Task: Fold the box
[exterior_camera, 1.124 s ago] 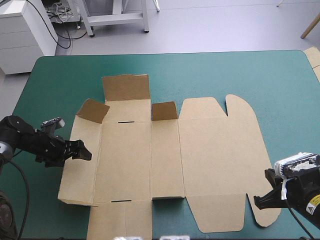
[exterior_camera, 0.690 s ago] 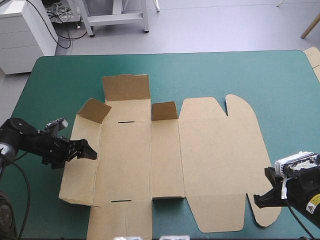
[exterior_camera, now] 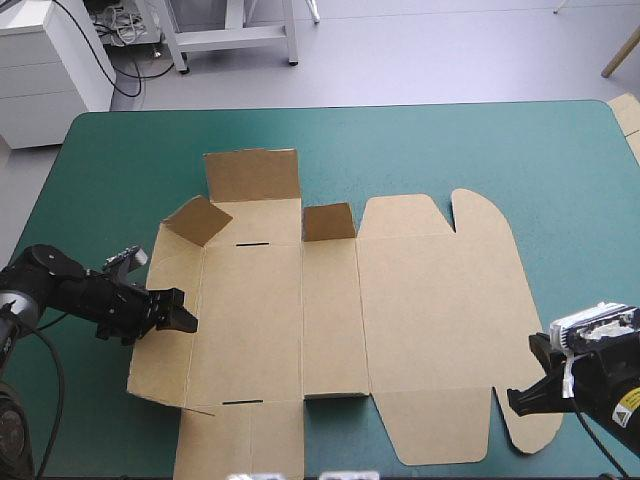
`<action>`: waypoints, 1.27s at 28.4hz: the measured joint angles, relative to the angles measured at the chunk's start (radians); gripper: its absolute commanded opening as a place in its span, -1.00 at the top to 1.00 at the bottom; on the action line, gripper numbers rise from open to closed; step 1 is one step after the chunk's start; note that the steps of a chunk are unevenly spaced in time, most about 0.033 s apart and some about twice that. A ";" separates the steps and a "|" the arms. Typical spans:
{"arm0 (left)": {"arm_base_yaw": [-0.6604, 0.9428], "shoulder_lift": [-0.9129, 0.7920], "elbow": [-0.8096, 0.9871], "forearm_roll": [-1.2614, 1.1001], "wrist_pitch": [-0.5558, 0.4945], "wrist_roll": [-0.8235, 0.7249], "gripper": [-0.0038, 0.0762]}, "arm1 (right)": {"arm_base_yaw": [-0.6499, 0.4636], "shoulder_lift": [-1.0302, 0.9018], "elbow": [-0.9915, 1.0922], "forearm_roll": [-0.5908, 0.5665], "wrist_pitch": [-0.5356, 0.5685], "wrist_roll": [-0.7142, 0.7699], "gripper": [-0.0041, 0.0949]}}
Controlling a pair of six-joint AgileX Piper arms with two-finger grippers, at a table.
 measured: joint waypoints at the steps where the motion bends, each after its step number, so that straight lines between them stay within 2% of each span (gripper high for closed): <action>1: 0.000 0.002 0.000 -0.002 0.000 0.000 0.92 | 0.000 0.000 0.000 0.000 0.000 0.000 0.92; 17: -0.003 0.006 -0.004 0.010 -0.007 0.003 0.92 | 0.000 0.000 0.000 0.000 0.000 0.000 0.92; 22: -0.070 0.006 -0.070 0.117 -0.004 -0.005 0.92 | 0.000 0.000 0.000 0.001 0.000 0.000 0.92; 31: -0.303 0.052 -0.410 0.353 0.040 -0.027 0.92 | 0.000 0.000 0.000 0.004 0.000 0.000 0.92; 36: -0.476 0.128 -0.647 0.622 0.038 -0.012 0.92 | 0.000 0.000 0.000 0.004 0.000 0.000 0.92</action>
